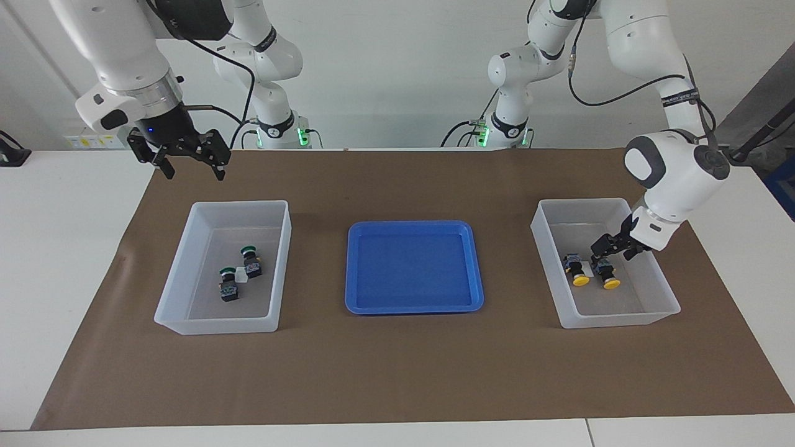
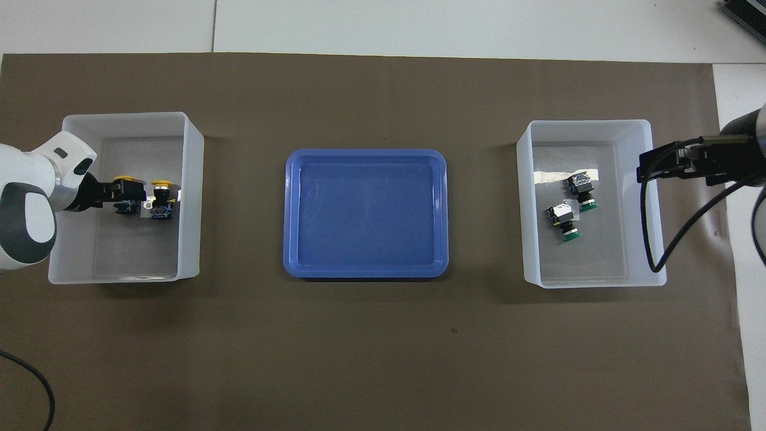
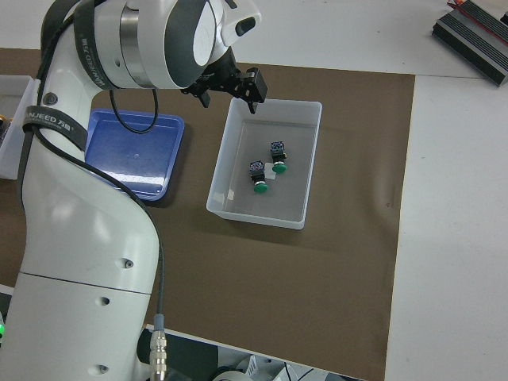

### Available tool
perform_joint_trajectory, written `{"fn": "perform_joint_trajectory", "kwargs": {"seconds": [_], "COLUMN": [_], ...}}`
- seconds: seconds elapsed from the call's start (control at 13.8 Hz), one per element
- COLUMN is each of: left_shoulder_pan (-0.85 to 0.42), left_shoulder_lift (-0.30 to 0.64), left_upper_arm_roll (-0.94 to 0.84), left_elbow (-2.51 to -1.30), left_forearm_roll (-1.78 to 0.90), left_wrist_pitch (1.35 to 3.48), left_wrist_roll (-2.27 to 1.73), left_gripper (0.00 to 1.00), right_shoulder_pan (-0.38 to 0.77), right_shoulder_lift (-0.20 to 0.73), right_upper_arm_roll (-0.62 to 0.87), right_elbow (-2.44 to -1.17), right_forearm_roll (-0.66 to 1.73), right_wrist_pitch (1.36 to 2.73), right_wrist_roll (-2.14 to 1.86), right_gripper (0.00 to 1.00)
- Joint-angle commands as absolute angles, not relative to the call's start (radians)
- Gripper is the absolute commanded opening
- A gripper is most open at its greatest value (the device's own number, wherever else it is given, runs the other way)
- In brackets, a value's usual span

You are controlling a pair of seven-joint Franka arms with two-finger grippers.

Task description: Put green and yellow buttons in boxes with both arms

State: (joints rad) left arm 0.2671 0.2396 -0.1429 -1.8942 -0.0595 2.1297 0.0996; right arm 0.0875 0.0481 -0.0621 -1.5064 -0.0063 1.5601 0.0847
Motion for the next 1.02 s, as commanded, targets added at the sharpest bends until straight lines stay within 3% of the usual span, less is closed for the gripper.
{"fn": "perform_joint_trajectory", "kwargs": {"seconds": [0.0,0.44,0.94], "left_shoulder_pan": [0.259,0.170,0.063], "left_shoulder_lift": [0.207,0.187,0.052], "left_upper_arm_roll": [-0.144,-0.150,-0.153], "left_elbow": [-1.806,-1.573,-1.560], "left_forearm_roll": [-0.058,-0.031,-0.025], "left_wrist_pitch": [1.972,1.642,1.540], "left_wrist_roll": [0.107,0.029,-0.008], "left_gripper": [1.00,1.00,1.00], "right_shoulder_pan": [0.074,0.071,0.083], "right_shoulder_lift": [0.048,0.035,0.035], "right_upper_arm_roll": [-0.051,-0.048,-0.044], "right_elbow": [-1.506,-1.482,-1.474], "right_forearm_roll": [-0.018,-0.025,-0.034], "right_wrist_pitch": [1.551,1.503,1.496], "right_wrist_roll": [0.049,0.012,0.018], "right_gripper": [1.00,1.00,1.00]}}
